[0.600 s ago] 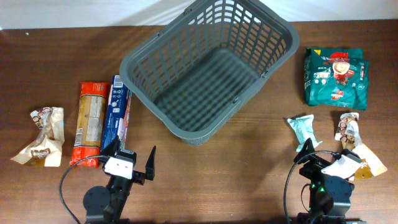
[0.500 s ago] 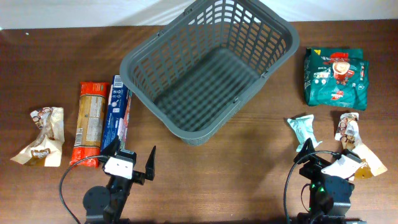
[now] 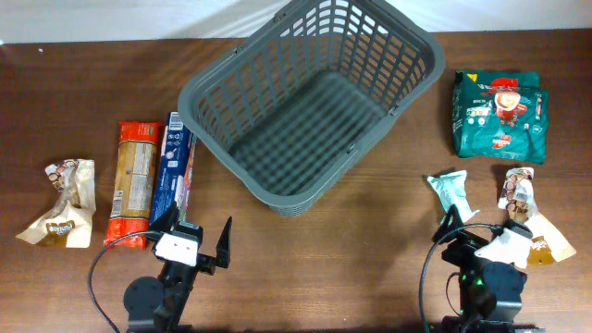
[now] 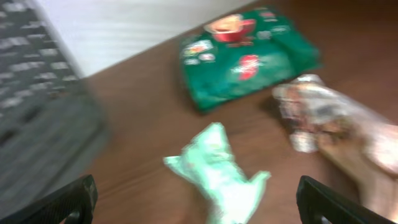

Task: Pack container
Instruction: 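Move the right gripper toward the grey basket's right rim, then grip the basket rim with the right gripper and drag it right, then release the basket rim and lift the right gripper away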

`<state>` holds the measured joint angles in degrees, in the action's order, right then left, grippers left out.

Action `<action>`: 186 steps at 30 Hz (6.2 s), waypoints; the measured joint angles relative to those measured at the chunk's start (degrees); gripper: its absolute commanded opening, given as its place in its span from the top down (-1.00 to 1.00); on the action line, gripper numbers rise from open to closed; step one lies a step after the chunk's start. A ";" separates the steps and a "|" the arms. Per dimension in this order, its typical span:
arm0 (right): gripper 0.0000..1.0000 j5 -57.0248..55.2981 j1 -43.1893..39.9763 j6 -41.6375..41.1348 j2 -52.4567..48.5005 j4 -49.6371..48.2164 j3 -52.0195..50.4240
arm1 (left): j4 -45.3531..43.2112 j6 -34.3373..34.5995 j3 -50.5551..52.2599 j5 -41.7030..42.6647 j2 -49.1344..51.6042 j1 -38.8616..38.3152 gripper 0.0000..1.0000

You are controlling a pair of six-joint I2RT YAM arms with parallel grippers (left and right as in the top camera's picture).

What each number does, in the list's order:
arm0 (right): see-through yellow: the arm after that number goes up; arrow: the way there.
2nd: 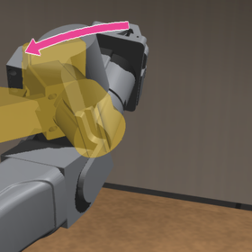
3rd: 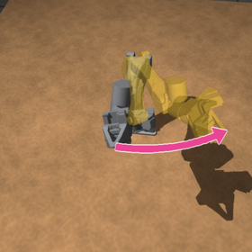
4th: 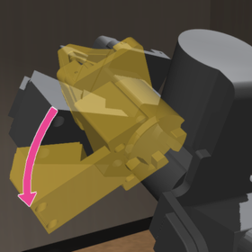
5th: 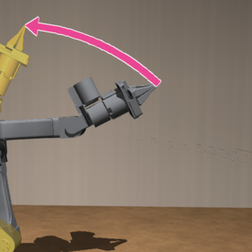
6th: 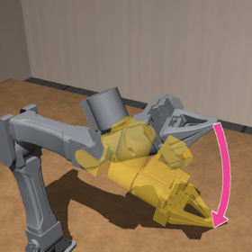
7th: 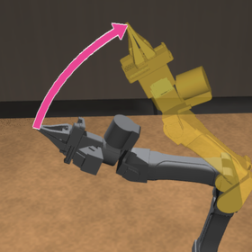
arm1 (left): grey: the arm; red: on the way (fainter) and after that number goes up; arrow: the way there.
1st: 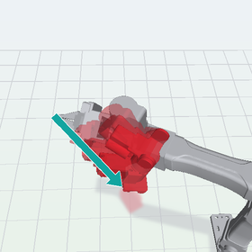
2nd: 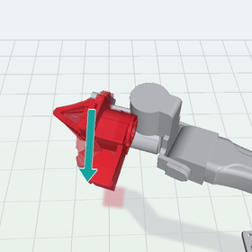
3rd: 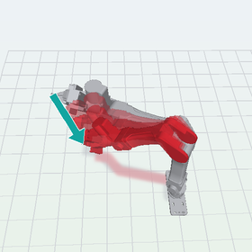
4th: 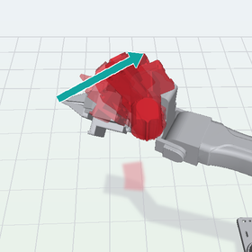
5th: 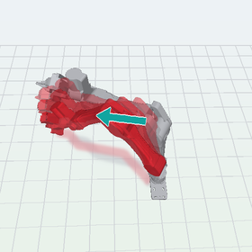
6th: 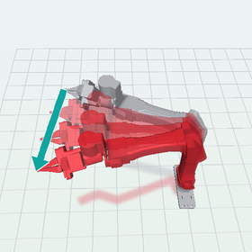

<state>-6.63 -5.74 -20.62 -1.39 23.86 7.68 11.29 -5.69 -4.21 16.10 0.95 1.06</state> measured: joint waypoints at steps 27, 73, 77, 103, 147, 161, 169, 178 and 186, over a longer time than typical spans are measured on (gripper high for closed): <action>-0.99 32.04 0.17 13.86 -76.52 56.81 110.16 | 0.00 0.00 0.04 0.00 -0.26 0.00 -0.99; -1.00 17.11 7.61 39.89 -127.73 42.93 137.87 | -0.02 0.00 0.04 0.00 -0.28 0.00 -0.99; -0.81 16.98 7.61 39.10 -127.91 42.97 137.87 | -0.02 0.00 0.04 0.02 -0.28 0.00 -0.98; 0.60 17.46 7.34 37.94 -128.02 50.84 137.85 | -0.02 0.00 0.04 0.02 -0.28 0.00 -0.98; 0.93 24.72 7.63 4.07 -126.05 70.38 139.12 | -0.02 0.00 0.04 0.00 -0.26 0.00 -0.98; 0.92 27.56 8.63 -5.97 -125.83 70.38 139.12 | -0.02 0.00 0.04 0.02 -0.26 0.00 -0.98; 0.49 26.86 8.63 -7.48 -125.74 70.23 139.12 | -0.02 0.00 0.04 0.00 -0.26 0.00 -0.99; -0.10 20.59 8.07 -8.94 -126.18 71.52 138.33 | -0.02 0.00 0.04 0.02 -0.28 0.00 -0.98; -0.43 19.04 7.98 -1.01 -126.22 66.16 138.79 | -0.02 0.00 0.04 0.00 -0.26 0.00 -0.99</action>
<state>12.40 2.24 -21.63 -127.61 90.02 146.47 11.27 -5.69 -4.16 16.10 0.69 1.06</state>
